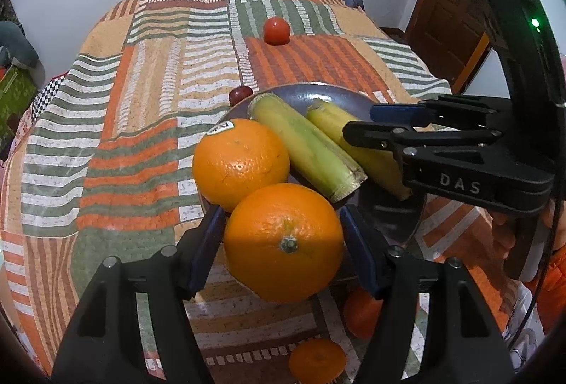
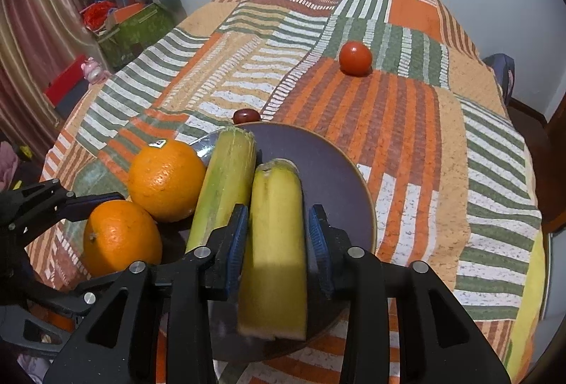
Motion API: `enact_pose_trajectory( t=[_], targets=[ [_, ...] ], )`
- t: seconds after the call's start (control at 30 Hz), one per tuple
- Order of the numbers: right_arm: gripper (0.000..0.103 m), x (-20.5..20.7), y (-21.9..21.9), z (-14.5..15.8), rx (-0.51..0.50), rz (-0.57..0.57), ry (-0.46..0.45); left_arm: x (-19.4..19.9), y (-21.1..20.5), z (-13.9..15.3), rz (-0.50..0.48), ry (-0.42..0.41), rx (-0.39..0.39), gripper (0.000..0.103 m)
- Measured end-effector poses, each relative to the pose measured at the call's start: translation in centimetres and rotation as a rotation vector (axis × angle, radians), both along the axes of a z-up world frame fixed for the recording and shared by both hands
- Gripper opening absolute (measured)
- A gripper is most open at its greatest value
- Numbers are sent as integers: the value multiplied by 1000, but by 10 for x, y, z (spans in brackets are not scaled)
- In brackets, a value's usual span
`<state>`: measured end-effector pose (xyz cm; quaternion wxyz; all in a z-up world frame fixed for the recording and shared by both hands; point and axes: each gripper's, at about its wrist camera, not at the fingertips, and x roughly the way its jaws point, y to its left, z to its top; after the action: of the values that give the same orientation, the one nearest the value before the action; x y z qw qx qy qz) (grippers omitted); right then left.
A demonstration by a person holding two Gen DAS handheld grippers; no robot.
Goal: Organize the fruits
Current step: 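Open the left gripper on the plate while the right releases the cob beside the other cob, then grasp a small tangerine with the left gripper while the right grasps a red tomato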
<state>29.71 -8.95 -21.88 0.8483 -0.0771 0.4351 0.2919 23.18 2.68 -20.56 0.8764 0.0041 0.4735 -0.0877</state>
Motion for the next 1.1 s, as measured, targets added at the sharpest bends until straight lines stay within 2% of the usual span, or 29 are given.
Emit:
enact_pose_trajectory(
  t=[0.23, 0.63, 0.83, 1.1],
  targets=[
    [40, -20, -8, 19, 19, -5, -43, -16, 7, 24, 23, -59, 3, 68],
    [53, -76, -18, 47, 86, -1, -108, -56, 30, 55, 95, -128, 5, 74],
    [55, -100, -11, 41, 83, 37, -100, -80, 37, 48, 115, -109, 10, 74],
    [55, -116, -1, 21, 69, 67, -47, -107, 46, 22, 148, -37, -11, 74]
  ],
)
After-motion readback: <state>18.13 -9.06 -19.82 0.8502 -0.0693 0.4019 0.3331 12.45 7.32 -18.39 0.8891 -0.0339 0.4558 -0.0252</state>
